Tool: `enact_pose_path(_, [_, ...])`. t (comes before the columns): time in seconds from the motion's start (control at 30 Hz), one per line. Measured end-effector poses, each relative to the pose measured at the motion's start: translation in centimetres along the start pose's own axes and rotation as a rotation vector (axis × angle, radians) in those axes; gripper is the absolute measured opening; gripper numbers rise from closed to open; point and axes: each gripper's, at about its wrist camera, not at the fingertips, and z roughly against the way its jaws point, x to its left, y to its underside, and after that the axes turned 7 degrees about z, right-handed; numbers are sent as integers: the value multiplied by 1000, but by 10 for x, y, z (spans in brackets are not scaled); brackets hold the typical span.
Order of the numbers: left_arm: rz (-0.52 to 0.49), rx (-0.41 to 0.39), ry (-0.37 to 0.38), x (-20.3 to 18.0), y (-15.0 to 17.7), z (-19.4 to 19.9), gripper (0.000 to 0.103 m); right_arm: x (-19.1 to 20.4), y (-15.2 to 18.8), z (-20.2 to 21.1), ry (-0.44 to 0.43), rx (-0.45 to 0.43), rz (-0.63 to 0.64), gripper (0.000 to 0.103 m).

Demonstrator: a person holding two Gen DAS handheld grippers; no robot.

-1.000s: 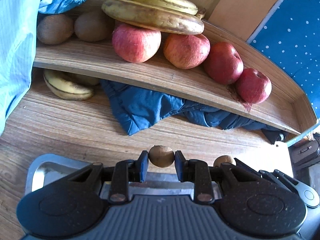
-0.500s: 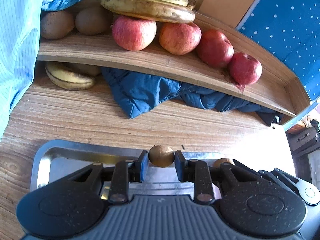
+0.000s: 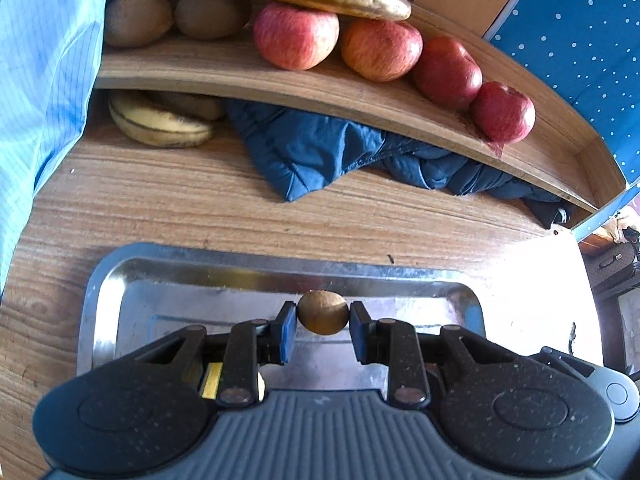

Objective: Organize fruits
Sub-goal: 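Carry both small brown fruits over the steel tray and lower them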

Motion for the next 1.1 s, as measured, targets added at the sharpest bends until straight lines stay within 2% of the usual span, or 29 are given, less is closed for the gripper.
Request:
enact_pose_path(0.33, [-10,12,3,8,5,1,31,18,1,0,-44,14,62,31])
enact_pose_path(1.1, [-51,13,-30,3,10,-7,31,12,-1,-6,-41,45,69,31])
